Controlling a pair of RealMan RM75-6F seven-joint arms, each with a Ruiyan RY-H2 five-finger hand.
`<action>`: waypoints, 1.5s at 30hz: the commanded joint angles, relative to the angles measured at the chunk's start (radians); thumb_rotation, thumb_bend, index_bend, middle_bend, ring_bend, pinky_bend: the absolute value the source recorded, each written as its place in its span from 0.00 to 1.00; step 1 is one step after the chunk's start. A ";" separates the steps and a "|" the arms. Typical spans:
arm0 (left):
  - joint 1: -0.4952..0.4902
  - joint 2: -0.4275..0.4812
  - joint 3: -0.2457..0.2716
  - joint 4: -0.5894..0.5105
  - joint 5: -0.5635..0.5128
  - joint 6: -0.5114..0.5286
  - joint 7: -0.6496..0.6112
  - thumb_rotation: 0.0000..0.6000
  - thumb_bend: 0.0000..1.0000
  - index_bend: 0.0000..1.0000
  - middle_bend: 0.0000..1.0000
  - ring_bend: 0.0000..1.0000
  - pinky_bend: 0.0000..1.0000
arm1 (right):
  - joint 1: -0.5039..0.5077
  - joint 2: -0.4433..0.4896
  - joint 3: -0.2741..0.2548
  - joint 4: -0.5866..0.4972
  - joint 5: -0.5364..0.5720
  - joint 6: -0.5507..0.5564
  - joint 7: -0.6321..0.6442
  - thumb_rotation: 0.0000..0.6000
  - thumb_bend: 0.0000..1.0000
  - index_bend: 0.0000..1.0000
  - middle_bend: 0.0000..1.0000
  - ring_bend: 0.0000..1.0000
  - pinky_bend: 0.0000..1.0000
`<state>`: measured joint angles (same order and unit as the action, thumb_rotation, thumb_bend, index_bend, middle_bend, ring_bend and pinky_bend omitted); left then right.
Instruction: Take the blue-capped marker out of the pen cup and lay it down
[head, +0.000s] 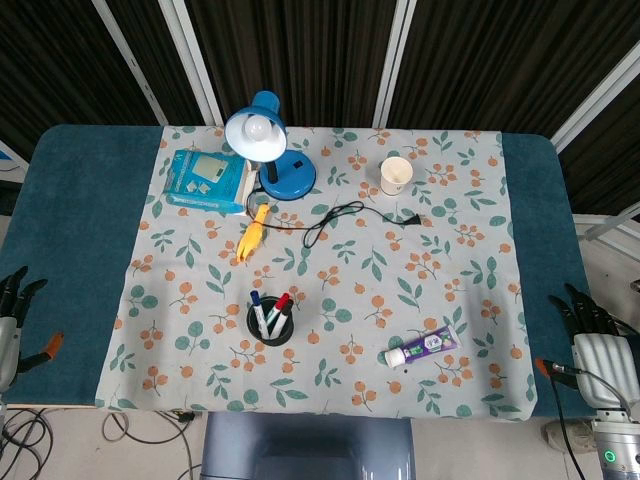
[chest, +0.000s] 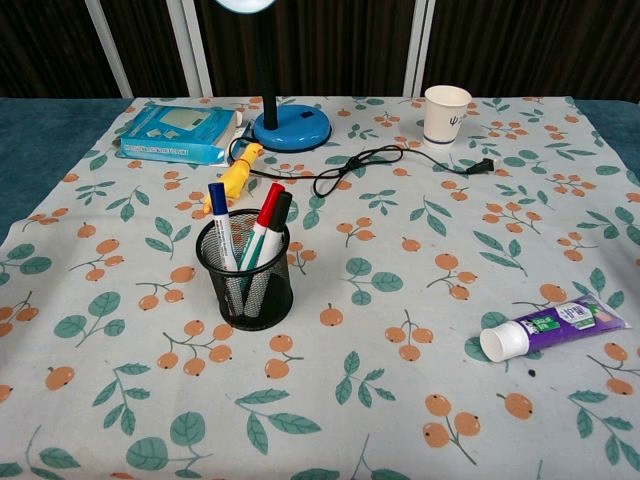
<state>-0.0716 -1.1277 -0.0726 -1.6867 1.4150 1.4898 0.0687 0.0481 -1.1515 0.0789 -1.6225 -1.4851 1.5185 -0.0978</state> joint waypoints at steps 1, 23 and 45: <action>0.000 0.001 0.000 -0.001 -0.002 -0.002 0.000 1.00 0.25 0.16 0.00 0.00 0.00 | 0.000 0.000 0.000 0.000 -0.001 0.001 -0.001 1.00 0.18 0.16 0.05 0.10 0.18; -0.004 0.004 -0.005 0.003 -0.010 -0.011 -0.020 1.00 0.25 0.16 0.00 0.00 0.00 | 0.000 0.000 0.001 -0.002 0.003 -0.002 -0.003 1.00 0.18 0.16 0.05 0.10 0.18; -0.382 0.130 -0.115 -0.076 -0.143 -0.591 -0.121 1.00 0.26 0.20 0.00 0.00 0.00 | -0.001 -0.001 0.002 -0.006 0.012 -0.003 -0.015 1.00 0.18 0.16 0.05 0.10 0.18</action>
<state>-0.3774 -1.0056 -0.1552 -1.7407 1.3113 0.9853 -0.0527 0.0469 -1.1526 0.0813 -1.6284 -1.4730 1.5159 -0.1126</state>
